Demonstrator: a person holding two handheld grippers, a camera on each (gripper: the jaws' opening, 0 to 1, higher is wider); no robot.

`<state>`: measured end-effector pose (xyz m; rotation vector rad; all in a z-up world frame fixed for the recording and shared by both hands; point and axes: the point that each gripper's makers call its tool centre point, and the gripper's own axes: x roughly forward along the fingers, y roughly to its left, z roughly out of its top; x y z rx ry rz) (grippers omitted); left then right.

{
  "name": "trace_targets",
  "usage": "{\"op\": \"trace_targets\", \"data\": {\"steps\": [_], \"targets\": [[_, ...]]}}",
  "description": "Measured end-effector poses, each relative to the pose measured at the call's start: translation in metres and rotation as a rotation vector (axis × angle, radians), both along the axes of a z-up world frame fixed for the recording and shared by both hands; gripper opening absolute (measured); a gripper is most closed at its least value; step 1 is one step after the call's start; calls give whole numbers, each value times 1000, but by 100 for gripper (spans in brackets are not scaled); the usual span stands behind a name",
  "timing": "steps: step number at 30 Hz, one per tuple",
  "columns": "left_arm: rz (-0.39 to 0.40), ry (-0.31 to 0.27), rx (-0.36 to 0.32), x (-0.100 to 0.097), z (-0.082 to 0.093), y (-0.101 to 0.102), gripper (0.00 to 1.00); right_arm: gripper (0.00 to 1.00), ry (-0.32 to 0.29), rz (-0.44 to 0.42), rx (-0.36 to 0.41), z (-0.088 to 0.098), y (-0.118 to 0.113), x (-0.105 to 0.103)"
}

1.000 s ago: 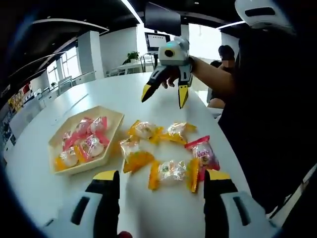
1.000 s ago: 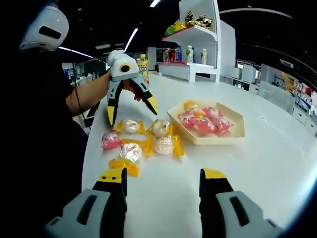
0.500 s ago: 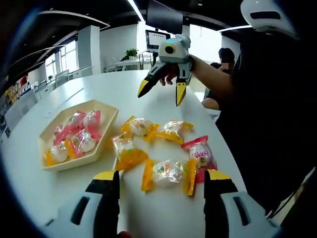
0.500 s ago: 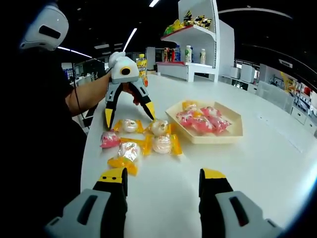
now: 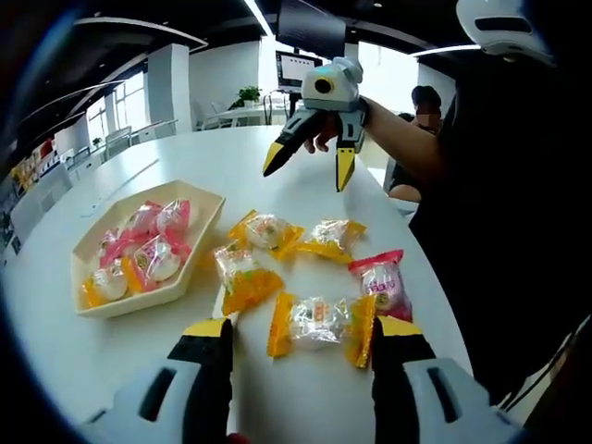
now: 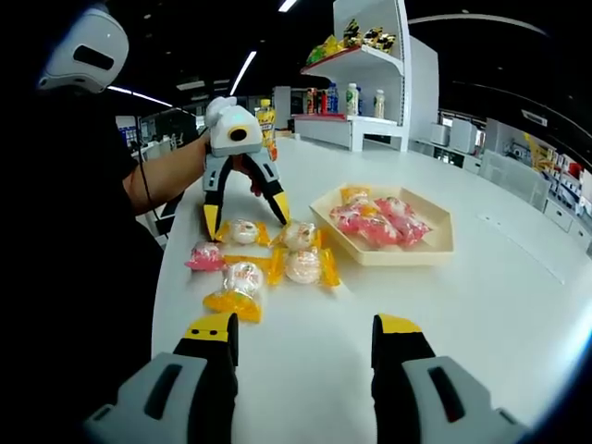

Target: Pick up the marshmallows scattered on the table and place them into the bowl on the table

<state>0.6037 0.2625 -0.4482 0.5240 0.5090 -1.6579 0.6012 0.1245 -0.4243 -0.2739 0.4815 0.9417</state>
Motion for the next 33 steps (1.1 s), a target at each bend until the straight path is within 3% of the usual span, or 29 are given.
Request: {"op": "trace_targets", "data": {"steps": [12,33], "targets": [[-10,0,-6,2,-1,-3,56,56,2,-7,-5,0,-2,0],[60,-25,0,16,-2,-5,49,56,10,-15,2,-4,-2,-3]]}}
